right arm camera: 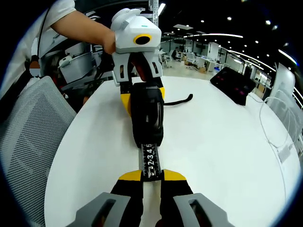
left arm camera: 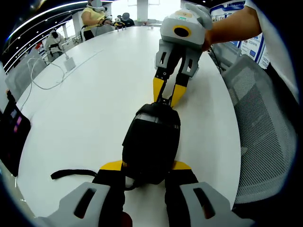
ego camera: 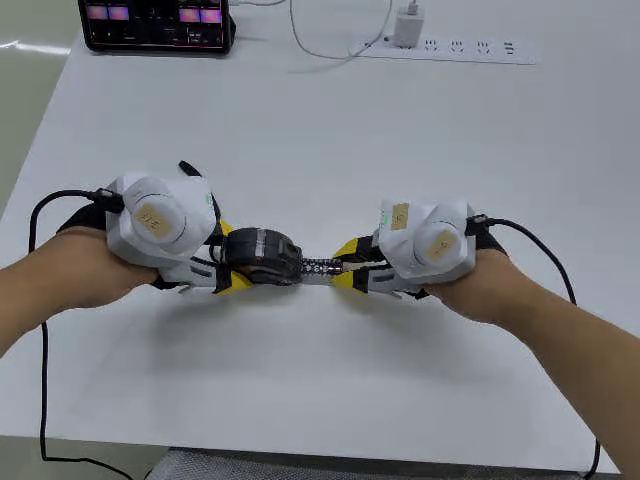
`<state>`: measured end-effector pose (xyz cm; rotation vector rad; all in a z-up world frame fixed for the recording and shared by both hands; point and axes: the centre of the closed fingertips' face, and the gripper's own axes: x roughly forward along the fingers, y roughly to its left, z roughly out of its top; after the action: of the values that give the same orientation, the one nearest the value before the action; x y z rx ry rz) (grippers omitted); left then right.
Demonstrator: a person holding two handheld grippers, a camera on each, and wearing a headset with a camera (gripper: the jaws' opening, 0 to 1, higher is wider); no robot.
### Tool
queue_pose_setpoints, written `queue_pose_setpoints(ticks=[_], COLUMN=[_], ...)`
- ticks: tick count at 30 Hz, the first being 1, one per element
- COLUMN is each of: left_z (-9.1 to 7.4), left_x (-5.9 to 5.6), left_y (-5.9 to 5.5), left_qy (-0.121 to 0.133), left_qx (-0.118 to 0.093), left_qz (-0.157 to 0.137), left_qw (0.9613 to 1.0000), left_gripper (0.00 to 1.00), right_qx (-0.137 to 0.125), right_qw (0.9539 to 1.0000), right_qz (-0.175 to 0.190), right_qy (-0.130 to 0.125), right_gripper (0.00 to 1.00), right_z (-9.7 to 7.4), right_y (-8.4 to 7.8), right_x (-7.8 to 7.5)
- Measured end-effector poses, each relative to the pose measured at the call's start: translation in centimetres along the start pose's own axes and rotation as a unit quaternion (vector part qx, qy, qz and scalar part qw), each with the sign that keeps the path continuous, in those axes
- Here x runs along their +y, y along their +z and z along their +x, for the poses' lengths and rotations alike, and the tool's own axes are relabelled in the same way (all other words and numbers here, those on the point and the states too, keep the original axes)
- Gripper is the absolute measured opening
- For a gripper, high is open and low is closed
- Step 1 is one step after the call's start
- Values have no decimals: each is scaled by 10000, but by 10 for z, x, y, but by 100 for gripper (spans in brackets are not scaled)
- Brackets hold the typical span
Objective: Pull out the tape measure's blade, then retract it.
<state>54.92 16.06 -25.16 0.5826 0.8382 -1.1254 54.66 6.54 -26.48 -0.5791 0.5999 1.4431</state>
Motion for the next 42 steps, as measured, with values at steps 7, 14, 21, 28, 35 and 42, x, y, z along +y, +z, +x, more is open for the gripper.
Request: queue_pose_setpoints(ticks=[7,14,21,28,35,42], left_z=[0,0,1,1,1,1], left_x=[0,0,0,0,0,0], left_y=[0,0,0,0,1,0], left_qy=[2,-4,-2,-8,-8,-12], left_qx=[-3,-2,-1,8,2,2], left_qz=[-9,4,-2,7,-3,-5], left_qw=[10000,10000,10000,10000,10000,10000], left_gripper=[27,27,27,27,27,27], right_qx=[66,130,186,240,288,325], right_qw=[10000,9999,9998,9996,9994,9993], right_qz=[30,36,57,80,97,104], right_qy=[-30,-61,-90,-113,-140,-156], right_gripper=[8,8,8,8,8,8], right_z=[-7,-13,-18,-23,-28,-33], right_y=[-7,-14,-20,-26,-31,-35], right_x=[-1,-2,-3,-3,-4,-5])
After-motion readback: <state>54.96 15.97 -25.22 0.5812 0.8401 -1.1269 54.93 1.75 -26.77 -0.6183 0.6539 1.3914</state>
